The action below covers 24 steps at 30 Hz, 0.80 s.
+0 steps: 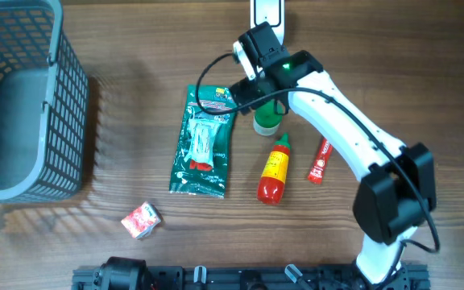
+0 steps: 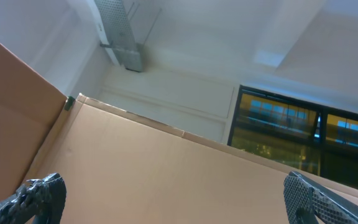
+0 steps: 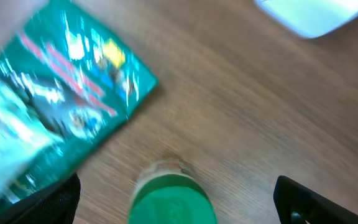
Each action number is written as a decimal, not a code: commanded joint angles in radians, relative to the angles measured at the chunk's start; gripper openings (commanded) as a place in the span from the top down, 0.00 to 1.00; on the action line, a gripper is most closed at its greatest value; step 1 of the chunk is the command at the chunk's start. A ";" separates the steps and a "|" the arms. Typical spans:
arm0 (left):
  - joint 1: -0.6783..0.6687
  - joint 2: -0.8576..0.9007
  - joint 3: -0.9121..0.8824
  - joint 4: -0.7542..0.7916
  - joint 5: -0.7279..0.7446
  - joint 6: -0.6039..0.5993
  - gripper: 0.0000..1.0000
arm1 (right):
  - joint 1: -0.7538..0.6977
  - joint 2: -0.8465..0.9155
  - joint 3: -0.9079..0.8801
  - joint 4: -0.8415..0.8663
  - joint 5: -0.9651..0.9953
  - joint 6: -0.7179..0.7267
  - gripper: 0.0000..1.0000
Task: Scan the item barcode
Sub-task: 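Lift the green-lidded jar with the right gripper toward the white scanner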
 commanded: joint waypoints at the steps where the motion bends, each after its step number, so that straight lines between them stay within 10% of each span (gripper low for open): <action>1: 0.008 -0.003 -0.002 -0.002 0.016 -0.009 0.00 | -0.042 0.071 0.000 -0.048 -0.129 -0.186 0.00; 12: 0.008 -0.003 -0.002 -0.009 0.016 -0.009 0.00 | -0.071 0.178 0.000 -0.132 -0.210 -0.204 0.00; 19: 0.008 -0.003 -0.002 -0.012 0.016 -0.009 0.00 | -0.071 0.179 0.000 -0.135 -0.108 0.039 0.42; 24: 0.008 -0.003 -0.002 -0.012 0.016 -0.009 0.00 | -0.071 0.178 0.000 -0.165 -0.109 0.192 0.39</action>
